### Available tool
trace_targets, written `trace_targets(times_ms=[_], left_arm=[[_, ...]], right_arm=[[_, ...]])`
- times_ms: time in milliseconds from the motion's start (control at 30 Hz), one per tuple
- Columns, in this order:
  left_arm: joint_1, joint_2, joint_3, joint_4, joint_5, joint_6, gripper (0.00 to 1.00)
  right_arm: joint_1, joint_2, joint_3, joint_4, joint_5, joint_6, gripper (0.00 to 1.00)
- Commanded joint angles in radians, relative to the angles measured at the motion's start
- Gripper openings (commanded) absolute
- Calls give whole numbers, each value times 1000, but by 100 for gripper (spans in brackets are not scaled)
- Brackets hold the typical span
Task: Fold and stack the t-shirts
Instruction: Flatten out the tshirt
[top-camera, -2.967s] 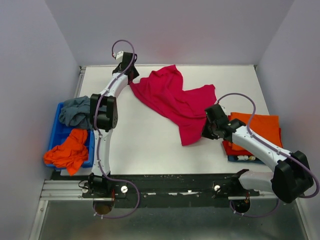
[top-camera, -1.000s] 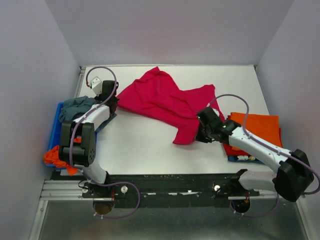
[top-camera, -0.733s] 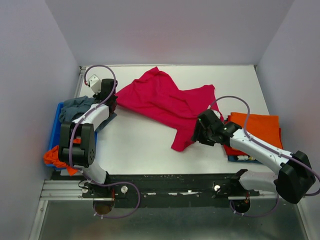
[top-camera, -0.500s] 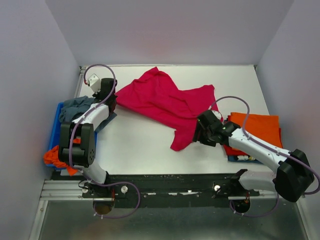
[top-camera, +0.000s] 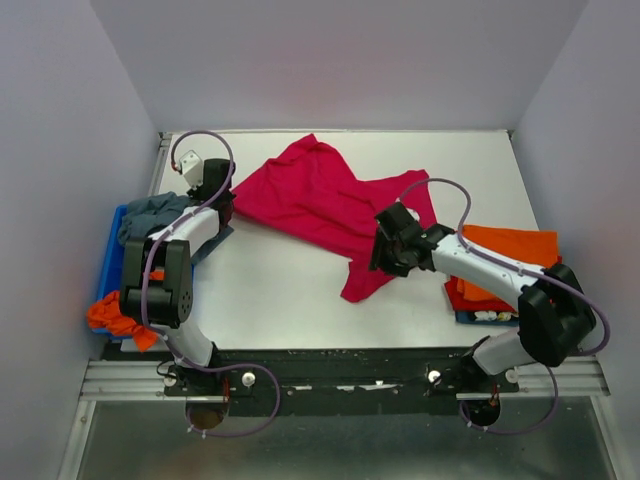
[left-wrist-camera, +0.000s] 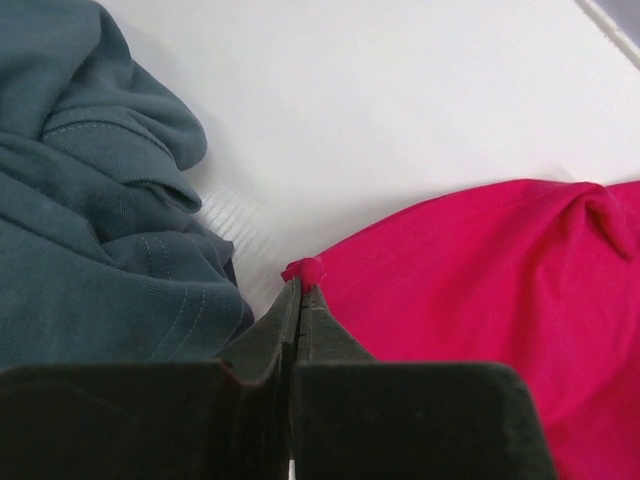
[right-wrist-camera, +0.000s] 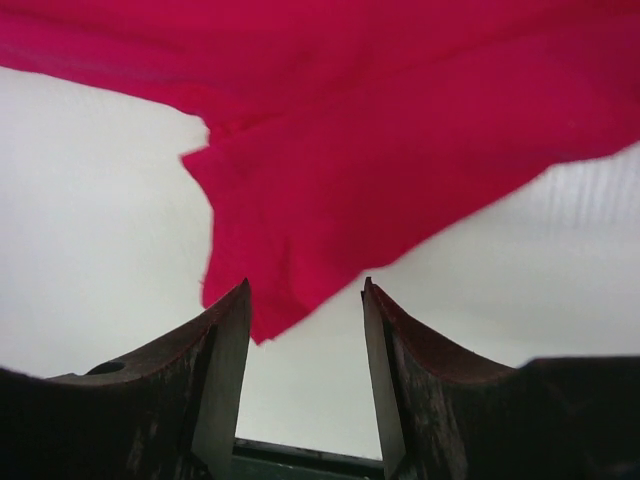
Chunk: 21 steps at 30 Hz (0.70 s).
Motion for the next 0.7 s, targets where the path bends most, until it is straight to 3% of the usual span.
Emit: trace_targets(times_ms=[0,267,533,667], left_arm=[[10,34,-6,19,22,-9,0],[12,46,9,-61,-73,-85,0],[12,13,-93,103,-17,-65,0],[12,22,-72,85,-12,-62,0]], right_arm=[[-3,122,130,24,-62,-31,56],[-4,265,229,1,-75,1,56],[2,363,292,-12,-94,-2,55],[2,381,310,-21,-82,4,55]])
